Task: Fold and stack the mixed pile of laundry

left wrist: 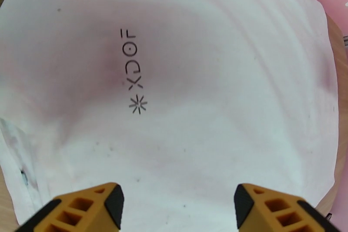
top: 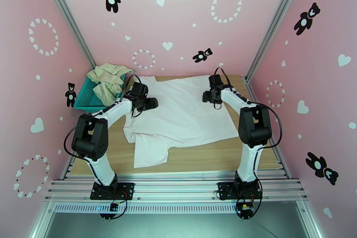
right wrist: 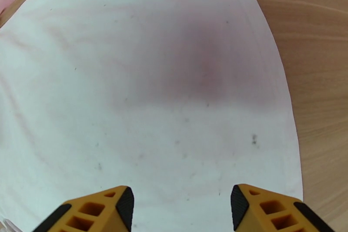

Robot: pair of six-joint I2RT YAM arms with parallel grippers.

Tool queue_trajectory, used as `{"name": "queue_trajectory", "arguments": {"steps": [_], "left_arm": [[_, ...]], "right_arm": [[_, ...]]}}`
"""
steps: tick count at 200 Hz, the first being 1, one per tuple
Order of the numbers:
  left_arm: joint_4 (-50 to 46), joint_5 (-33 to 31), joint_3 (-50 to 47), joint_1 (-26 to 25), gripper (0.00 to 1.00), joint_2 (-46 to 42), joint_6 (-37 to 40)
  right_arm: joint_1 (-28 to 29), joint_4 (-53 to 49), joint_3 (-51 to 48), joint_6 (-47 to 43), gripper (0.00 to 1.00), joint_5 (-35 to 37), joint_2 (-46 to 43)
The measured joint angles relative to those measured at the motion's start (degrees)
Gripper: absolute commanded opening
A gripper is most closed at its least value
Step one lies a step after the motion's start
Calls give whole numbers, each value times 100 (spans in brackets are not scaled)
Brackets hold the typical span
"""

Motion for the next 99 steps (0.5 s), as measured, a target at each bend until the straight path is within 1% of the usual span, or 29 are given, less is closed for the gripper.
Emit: {"name": "queue_trajectory", "arguments": {"steps": [11,32,71,99], "left_arm": [[22,2,352,120,71,363,9],[31,2,975,321,71,1027,9],[-9,-2,1996,503,70,2199,4],[-42,153,2887,501,70,2699,-68]], "right_arm": [[-66,-140,546,-63,63,17,444],[-221,-402,1272,-162,63,17,1062],[-520,-791,2133,-125,62,-131,1860],[-723,-1001,2719,192,61,-302,2286]]}}
